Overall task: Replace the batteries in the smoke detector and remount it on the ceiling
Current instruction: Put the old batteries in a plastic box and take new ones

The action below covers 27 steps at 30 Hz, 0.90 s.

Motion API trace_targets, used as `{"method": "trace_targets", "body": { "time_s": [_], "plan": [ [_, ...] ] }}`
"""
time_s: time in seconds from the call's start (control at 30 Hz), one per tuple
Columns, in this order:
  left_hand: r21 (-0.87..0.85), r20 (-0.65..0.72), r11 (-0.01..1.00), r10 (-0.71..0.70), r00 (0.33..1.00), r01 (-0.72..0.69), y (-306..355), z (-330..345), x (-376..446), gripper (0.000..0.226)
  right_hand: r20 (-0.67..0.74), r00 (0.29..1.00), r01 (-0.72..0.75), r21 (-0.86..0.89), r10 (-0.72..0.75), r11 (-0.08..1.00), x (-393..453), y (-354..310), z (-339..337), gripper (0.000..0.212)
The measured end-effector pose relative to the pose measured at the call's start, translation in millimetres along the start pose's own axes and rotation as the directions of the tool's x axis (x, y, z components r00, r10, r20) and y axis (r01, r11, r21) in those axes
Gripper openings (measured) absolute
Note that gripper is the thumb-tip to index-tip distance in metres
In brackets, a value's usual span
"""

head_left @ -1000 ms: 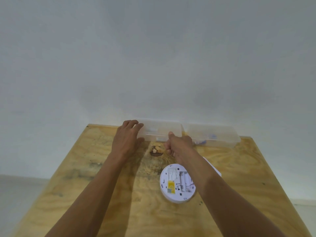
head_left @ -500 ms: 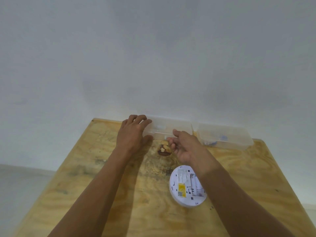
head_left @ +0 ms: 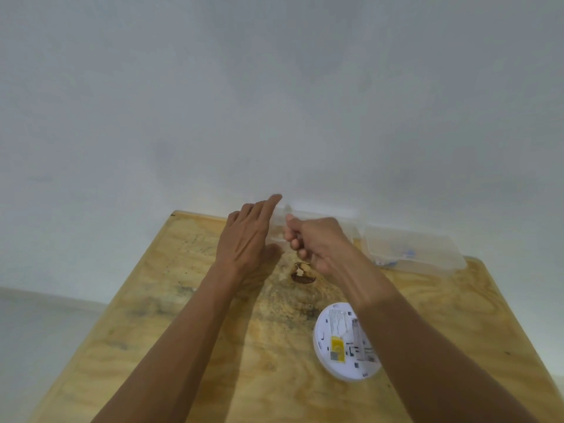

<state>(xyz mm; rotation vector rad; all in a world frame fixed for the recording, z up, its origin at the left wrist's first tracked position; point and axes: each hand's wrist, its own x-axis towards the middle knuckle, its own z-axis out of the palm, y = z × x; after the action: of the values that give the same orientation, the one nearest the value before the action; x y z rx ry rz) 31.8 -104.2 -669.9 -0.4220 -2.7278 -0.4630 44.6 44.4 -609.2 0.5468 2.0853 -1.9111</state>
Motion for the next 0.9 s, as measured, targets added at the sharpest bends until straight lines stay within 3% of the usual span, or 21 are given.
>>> {"method": "trace_targets", "body": {
  "time_s": [0.13, 0.2, 0.27, 0.4, 0.47, 0.67, 0.9],
  "plan": [
    [-0.062, -0.015, 0.998, -0.017, 1.000, 0.016, -1, 2, -3, 0.105, 0.090, 0.982, 0.187, -0.347, -0.166, 0.919, 14, -25, -21, 0.010],
    [-0.016, -0.020, 1.000, -0.023, 1.000, 0.023, -3, 3, -3, 0.111, 0.142, 0.960, 0.277, -0.609, -0.242, 0.744, 20, -29, -25, 0.023],
    [0.017, -0.027, 1.000, -0.021, 0.999, 0.022, -5, 3, -3, 0.115, 0.263, 0.919, 0.385, -0.764, -0.294, 0.518, 23, -26, -24, 0.030],
    [0.024, -0.035, 0.999, -0.033, 0.999, 0.033, -5, 3, -5, 0.112, 0.444, 0.841, 0.509, -0.843, -0.311, 0.175, 33, -4, -15, 0.033],
    [0.022, -0.040, 0.999, -0.040, 0.998, 0.041, -5, 4, -5, 0.110, 0.483, 0.819, 0.526, -0.848, -0.310, 0.067, 35, 2, -14, 0.037],
    [0.031, -0.032, 0.998, -0.057, 0.998, 0.058, -4, 5, -5, 0.111, 0.526, 0.811, 0.540, -0.841, -0.257, -0.015, 36, 3, -18, 0.057],
    [0.066, -0.019, 0.995, -0.069, 0.997, 0.070, -1, 5, -6, 0.116, 0.568, 0.785, 0.597, -0.800, -0.250, 0.057, 41, 14, -49, 0.056]
  ]
}}
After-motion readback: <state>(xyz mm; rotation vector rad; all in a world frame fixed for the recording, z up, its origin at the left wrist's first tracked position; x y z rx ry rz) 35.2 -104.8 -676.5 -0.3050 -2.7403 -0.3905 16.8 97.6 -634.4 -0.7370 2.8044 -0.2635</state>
